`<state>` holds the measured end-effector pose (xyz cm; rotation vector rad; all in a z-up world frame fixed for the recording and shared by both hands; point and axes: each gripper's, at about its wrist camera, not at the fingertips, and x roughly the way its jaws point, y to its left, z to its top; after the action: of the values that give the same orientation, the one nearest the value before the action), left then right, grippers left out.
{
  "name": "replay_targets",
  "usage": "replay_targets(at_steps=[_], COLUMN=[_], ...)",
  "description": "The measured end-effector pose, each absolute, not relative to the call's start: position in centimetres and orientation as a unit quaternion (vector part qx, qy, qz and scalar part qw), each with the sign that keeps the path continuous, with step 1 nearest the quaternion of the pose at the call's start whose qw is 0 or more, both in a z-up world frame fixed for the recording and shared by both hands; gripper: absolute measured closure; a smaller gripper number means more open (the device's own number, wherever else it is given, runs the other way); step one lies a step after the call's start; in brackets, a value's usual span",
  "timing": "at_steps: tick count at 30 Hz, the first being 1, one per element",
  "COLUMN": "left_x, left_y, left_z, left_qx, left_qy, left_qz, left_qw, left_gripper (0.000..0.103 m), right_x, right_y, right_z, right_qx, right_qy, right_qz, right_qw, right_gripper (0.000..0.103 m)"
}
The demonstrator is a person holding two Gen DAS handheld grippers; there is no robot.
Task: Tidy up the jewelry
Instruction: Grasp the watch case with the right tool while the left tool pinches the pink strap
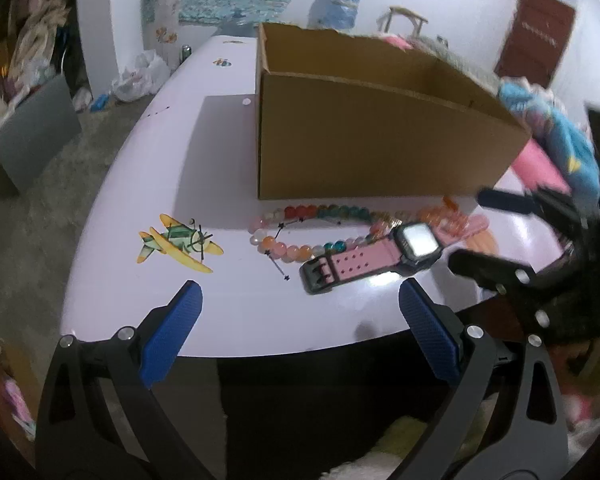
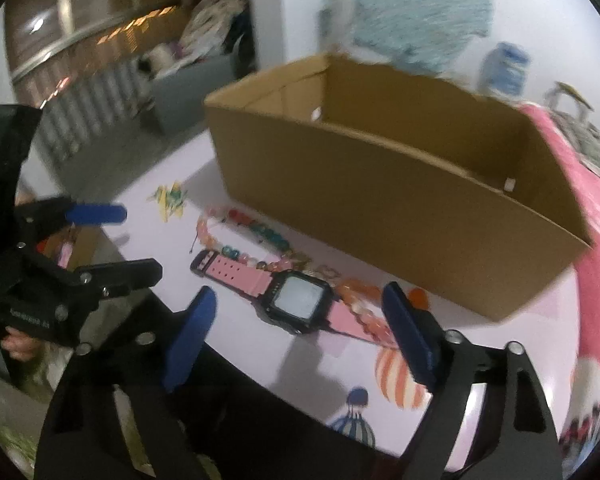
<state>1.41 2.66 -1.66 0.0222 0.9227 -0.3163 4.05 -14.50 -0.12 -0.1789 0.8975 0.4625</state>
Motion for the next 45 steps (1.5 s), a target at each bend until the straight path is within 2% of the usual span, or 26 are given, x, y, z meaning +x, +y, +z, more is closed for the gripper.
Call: replay_targets(at_steps=[5,9,11,15,23,28,31,34,36,37,41,45], left_x=[0.7,0.5,0.5,0.2,-0.2,-0.7,-0.7,0.0,0.3,0.6,1.2,1.4], left_y=[1.2,0.2,-0.3,-1.4,-3.6,-5.4,-6.1,-6.2,-6.2,-6.2,-5.8,-5.7], left_z=[-2.0,-1.9,-1.9,-1.7,-2.0,-3.3,-4.0,-4.4,-4.5,-4.4,-3.9,-4.0], left_qx=[0.063,0.092,0.104,0.139,0.202,0.264,0.288,0.287,0.279,0.276,0.252,0.246], left_qy=[0.426,0.417,0.413,0.396,0.381,0.378,0.382,0.398,0.404,0.406,0.42,0.431], left_qz=[-0.166,-0.186,-0.203,-0.225,-0.25,-0.245,-0.234,-0.218,-0.212,-0.21,-0.223,-0.231], left_qw=[0.887,0.885,0.882,0.879,0.867,0.853,0.846,0.844,0.845,0.845,0.843,0.837], left_gripper=[0.011,0.032,0.038,0.041,0.041,0.043,0.051,0.068,0.087,0.091,0.094,0.095], right_x=[5.4,6.4,6.8,7.2,8.7,9.8,10.3,10.6,10.4,10.4,9.6,7.1], right_y=[-13.0,-12.7,-12.6,-13.0,-14.4,-15.5,-15.6,-16.3,-16.5,-16.6,-17.1,-18.4], right_z=[-1.5,-2.7,-3.2,-3.7,-3.6,-3.8,-4.0,-4.0,-3.8,-3.8,-3.7,-2.1], right_qx=[-0.124,-0.152,-0.162,-0.185,-0.146,-0.084,-0.059,-0.031,-0.031,-0.026,-0.007,-0.03], right_qy=[0.453,0.474,0.485,0.499,0.53,0.559,0.567,0.57,0.566,0.566,0.559,0.518], right_qz=[0.271,0.282,0.284,0.297,0.366,0.413,0.427,0.436,0.435,0.431,0.403,0.365], right_qw=[0.84,0.82,0.811,0.793,0.751,0.714,0.702,0.695,0.7,0.703,0.724,0.773], right_gripper=[0.03,0.035,0.041,0.049,0.05,0.05,0.05,0.05,0.05,0.05,0.048,0.048])
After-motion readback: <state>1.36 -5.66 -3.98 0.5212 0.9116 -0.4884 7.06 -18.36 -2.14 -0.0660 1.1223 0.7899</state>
